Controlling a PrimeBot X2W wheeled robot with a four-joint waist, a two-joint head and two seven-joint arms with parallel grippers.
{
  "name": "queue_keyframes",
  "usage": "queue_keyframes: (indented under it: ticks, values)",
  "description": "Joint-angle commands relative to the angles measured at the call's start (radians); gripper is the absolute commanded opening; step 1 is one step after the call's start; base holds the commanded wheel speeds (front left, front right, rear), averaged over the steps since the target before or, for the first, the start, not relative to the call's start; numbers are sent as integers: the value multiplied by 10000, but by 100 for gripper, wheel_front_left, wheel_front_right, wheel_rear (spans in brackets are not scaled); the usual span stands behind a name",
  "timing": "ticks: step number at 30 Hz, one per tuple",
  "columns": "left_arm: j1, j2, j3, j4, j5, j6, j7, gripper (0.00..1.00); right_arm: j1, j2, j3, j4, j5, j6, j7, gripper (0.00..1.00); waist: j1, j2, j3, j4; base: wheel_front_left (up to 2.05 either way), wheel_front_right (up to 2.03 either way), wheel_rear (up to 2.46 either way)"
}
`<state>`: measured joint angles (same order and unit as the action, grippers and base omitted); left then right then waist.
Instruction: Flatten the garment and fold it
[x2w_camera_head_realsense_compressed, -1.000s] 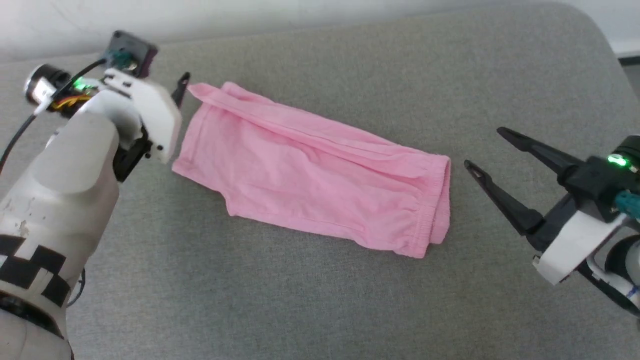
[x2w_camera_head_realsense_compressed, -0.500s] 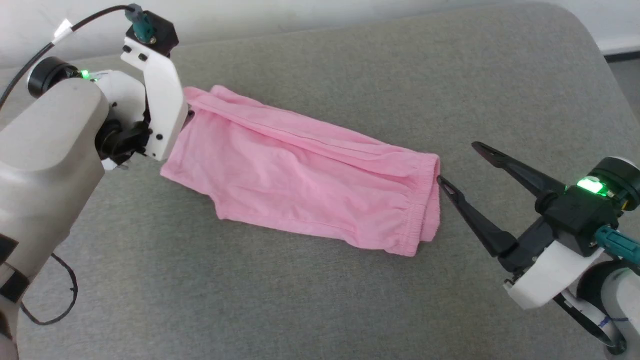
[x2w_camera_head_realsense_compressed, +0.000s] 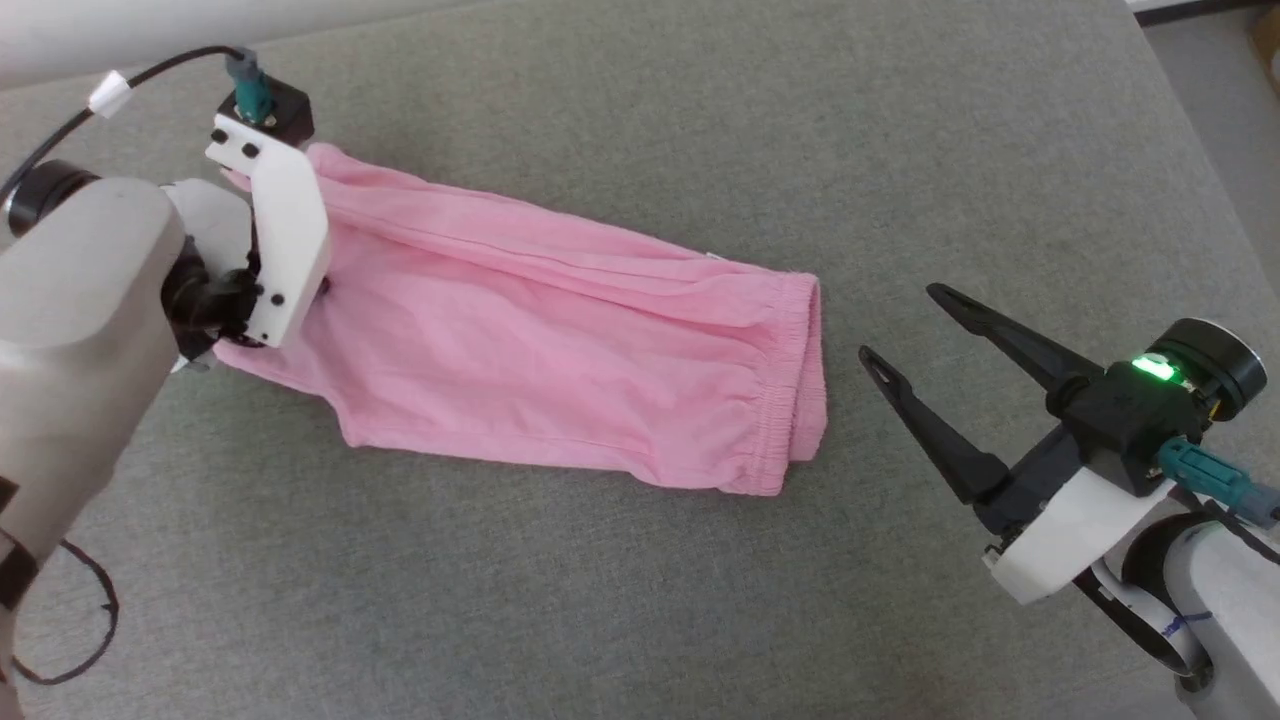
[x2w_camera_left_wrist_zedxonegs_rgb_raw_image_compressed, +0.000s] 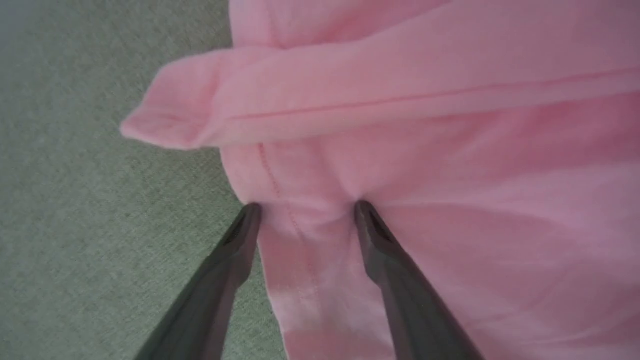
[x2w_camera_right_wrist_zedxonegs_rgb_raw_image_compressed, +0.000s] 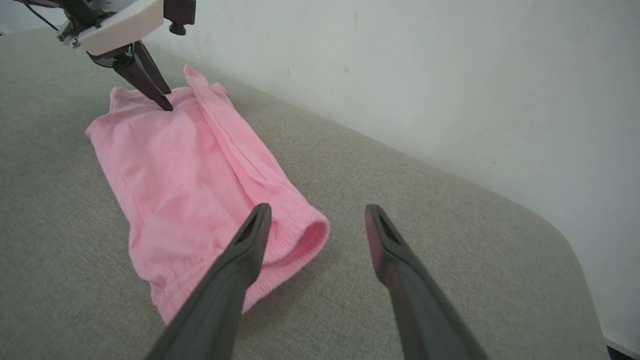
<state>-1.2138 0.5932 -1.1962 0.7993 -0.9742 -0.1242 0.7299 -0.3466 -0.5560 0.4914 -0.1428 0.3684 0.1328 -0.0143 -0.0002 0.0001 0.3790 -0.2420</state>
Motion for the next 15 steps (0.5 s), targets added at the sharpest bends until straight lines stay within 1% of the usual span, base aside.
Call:
queue_keyframes:
  ticks: [1, 2, 3, 7, 10, 12, 15]
  values:
    - [517, 14, -335, 30, -80, -65, 204, 100, -175, 67, 16, 130, 19, -21, -131, 100, 2, -1, 94, -56, 0, 0, 0]
    - [573, 31, -377, -43, -175, -65, 261, 16, -216, 55, 10, 200, 49, -21, -143, 100, 2, -1, 63, -13, 0, 0, 0]
    - [607, 49, -416, -143, -260, -65, 308, 0, -268, 28, 16, 243, 85, -21, -133, 100, 2, -1, 18, 30, 0, 0, 0]
    - [566, 105, -478, -467, -346, -65, -77, 0, -719, -252, -5, 307, 199, -21, 152, 100, 2, -1, -313, 215, 0, 0, 0]
    - [617, 97, -450, -561, -485, -65, -454, 0, -1287, -551, 183, 323, 492, -21, 682, 100, 2, -1, -642, 336, 0, 0, 0]
    - [703, 110, -493, -652, -478, -65, -670, 0, -1686, -724, 432, 405, 934, -21, 1323, 100, 2, -1, -867, 414, 0, 0, 0]
    - [867, 147, -538, -829, -584, -65, -906, 0, -2356, -1001, 1051, 654, 1953, -21, 2889, 100, 2, -1, -1100, 481, 0, 0, 0]
